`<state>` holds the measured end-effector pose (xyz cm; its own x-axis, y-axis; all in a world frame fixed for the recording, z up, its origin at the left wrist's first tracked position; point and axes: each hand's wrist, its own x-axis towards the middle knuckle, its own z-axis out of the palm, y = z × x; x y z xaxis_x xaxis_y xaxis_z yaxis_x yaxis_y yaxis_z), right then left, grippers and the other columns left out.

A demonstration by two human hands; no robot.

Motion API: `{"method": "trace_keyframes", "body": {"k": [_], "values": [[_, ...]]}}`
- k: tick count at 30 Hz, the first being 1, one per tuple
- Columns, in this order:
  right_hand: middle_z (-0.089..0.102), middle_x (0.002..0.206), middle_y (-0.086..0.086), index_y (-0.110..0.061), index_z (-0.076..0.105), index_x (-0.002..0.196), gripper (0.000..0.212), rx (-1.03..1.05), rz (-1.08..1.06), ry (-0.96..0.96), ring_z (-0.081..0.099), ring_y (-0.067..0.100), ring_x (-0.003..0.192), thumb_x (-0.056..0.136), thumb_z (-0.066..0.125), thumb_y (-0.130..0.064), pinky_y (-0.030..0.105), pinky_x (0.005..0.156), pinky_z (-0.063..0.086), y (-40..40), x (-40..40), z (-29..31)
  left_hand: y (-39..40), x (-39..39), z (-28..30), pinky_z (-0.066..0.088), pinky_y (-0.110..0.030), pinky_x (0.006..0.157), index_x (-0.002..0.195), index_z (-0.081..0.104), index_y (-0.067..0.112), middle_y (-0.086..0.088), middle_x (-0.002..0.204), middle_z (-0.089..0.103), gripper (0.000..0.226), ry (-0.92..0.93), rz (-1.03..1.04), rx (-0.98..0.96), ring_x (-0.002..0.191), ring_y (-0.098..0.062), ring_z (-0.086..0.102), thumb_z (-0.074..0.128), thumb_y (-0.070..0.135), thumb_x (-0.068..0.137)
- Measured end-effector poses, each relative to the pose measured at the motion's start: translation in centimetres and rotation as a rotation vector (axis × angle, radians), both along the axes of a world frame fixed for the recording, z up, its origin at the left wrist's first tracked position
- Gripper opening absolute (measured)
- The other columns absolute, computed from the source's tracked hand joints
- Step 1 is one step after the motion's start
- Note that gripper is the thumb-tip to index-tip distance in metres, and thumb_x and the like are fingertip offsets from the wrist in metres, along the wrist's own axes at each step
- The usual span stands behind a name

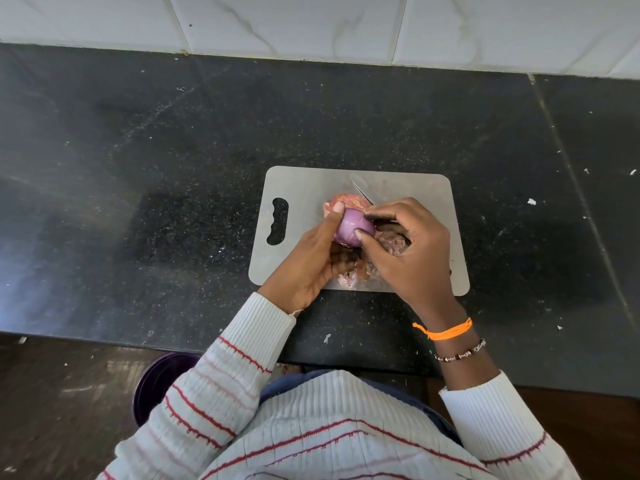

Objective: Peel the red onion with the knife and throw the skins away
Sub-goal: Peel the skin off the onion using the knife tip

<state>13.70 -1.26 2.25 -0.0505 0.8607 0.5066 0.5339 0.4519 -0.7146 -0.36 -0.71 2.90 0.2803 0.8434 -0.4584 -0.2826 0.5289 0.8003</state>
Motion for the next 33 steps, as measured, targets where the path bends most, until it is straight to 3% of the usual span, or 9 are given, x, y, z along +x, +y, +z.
{"method": "trace_keyframes", "body": {"k": [5, 11, 16, 21, 25, 29, 33], "values": [[0.066, 0.084, 0.009, -0.001, 0.068, 0.082, 0.01, -0.017, -0.026, 0.034, 0.065, 0.016, 0.08, 0.075, 0.072, -0.007, 0.031, 0.069, 0.056, 0.13, 0.08, -0.08, -0.18, 0.27, 0.23, 0.052, -0.015, 0.057, 0.107, 0.061, 0.009, -0.002, 0.077, 0.069, 0.041, 0.039, 0.013, 0.033, 0.063, -0.007, 0.063, 0.039, 0.041, 0.095], [0.064, 0.08, 0.003, -0.003, 0.068, 0.079, 0.004, -0.078, -0.009, 0.086, 0.061, 0.003, 0.076, 0.077, 0.071, -0.003, 0.013, 0.069, 0.049, 0.2, 0.42, -0.18, -0.25, 0.17, 0.22, 0.053, -0.016, 0.06, 0.106, 0.061, 0.013, -0.005, 0.084, 0.067, 0.035, 0.069, 0.024, 0.038, 0.067, -0.01, 0.06, 0.041, 0.04, 0.094], [0.064, 0.078, 0.0, -0.005, 0.069, 0.079, 0.002, -0.148, -0.011, 0.156, 0.061, 0.0, 0.076, 0.079, 0.07, -0.004, 0.013, 0.068, 0.049, 0.34, 0.59, -0.48, -0.42, 0.18, 0.29, 0.051, -0.015, 0.056, 0.104, 0.062, 0.013, -0.004, 0.081, 0.067, 0.037, 0.082, 0.004, 0.038, 0.063, -0.006, 0.061, 0.039, 0.041, 0.095], [0.068, 0.085, 0.003, -0.012, 0.069, 0.088, 0.007, -0.198, 0.001, 0.26, 0.066, 0.009, 0.082, 0.081, 0.069, -0.01, 0.022, 0.072, 0.054, -0.07, 0.52, -0.43, -0.48, 0.45, 0.36, 0.047, -0.013, 0.052, 0.11, 0.059, 0.01, 0.0, 0.077, 0.067, 0.042, 0.098, -0.017, 0.059, 0.056, -0.001, 0.058, 0.034, 0.041, 0.097], [0.065, 0.087, 0.002, -0.005, 0.07, 0.088, 0.018, -0.142, 0.001, 0.157, 0.065, 0.006, 0.08, 0.072, 0.078, -0.01, 0.018, 0.069, 0.054, -0.25, 0.2, -0.2, -0.39, 0.5, 0.29, 0.047, -0.012, 0.051, 0.105, 0.061, 0.01, 0.007, 0.068, 0.07, 0.041, 0.095, -0.022, 0.071, 0.056, 0.0, 0.061, 0.033, 0.04, 0.097], [0.065, 0.085, 0.004, -0.001, 0.069, 0.083, 0.012, -0.082, 0.0, 0.104, 0.064, 0.006, 0.08, 0.073, 0.075, -0.006, 0.017, 0.07, 0.053, -0.19, 0.38, -0.3, -0.44, 0.5, 0.28, 0.046, -0.011, 0.05, 0.101, 0.06, 0.011, 0.008, 0.066, 0.07, 0.037, 0.09, -0.03, 0.084, 0.056, 0.002, 0.062, 0.034, 0.037, 0.098], [0.064, 0.08, 0.002, -0.003, 0.069, 0.081, 0.007, -0.129, 0.011, 0.141, 0.062, 0.0, 0.077, 0.075, 0.073, -0.004, 0.014, 0.068, 0.049, -0.19, 0.5, -0.37, -0.49, 0.37, 0.18, 0.047, -0.011, 0.055, 0.113, 0.058, 0.008, 0.001, 0.082, 0.068, 0.041, 0.101, -0.023, 0.089, 0.063, 0.001, 0.063, 0.034, 0.038, 0.098]]}}
